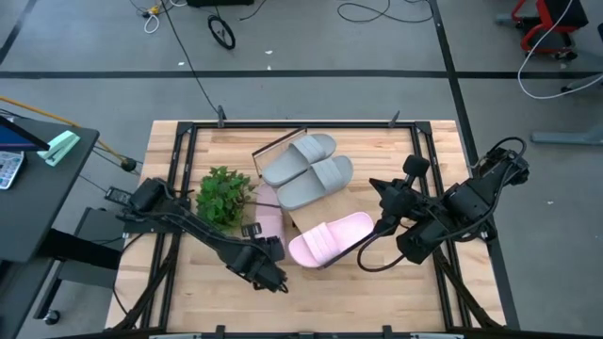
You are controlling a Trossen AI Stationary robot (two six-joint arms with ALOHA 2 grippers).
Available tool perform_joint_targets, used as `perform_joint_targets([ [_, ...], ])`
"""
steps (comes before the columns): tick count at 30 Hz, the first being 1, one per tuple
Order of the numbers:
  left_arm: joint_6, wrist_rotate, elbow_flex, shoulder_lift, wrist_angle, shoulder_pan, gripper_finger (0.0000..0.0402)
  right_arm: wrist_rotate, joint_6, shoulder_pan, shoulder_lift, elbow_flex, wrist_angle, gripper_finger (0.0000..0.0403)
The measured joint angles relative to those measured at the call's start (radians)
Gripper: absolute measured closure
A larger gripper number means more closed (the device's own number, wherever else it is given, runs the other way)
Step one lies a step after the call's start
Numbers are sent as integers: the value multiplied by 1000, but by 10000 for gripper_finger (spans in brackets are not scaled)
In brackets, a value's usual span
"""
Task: Pick and place slides into the shelf
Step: Put the pink slide on the shelf
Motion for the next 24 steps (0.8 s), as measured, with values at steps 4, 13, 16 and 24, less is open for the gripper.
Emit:
perform_joint_targets([
  [4,63,-140,1,-9,73,-22,288,0,0,0,0,0,5,402],
  [13,17,-300,-42,-10,96,-47,268,-18,-1,0,0,0,12,402],
  [16,17,-312,-65,-10,121,-47,245,-19,-1,0,0,0,19,402],
  [24,18,-343,-139,-10,130,-47,182,-19,-2,0,0,0,32,402],
])
